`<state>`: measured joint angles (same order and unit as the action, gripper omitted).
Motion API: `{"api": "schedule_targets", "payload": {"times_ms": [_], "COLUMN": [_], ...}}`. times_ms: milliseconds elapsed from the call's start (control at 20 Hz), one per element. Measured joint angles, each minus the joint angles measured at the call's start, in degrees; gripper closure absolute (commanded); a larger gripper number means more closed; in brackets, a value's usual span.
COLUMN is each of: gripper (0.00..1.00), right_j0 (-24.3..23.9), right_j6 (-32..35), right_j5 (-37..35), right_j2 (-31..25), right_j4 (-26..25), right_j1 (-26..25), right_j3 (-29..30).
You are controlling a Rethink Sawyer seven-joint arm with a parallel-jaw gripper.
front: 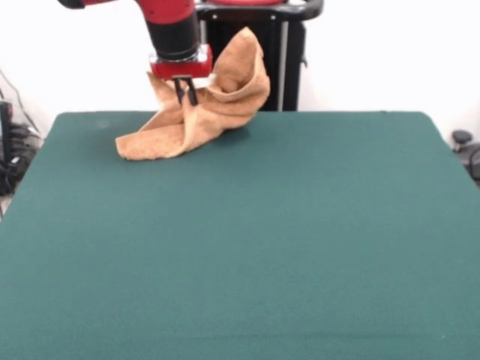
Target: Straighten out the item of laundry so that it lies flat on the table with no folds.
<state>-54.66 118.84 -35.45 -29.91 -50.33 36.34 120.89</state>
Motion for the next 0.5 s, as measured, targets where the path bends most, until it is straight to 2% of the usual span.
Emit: {"api": "schedule_targets", "payload": {"times_ms": [500], "gripper": [1.00], "right_j0": [3.14], "right_j6": [0.00], "right_j5": [-2.26], "right_j2": [0.00], "right_j4": [0.98], "right_j1": [-1.44], "right_j3": [-4.50]}}
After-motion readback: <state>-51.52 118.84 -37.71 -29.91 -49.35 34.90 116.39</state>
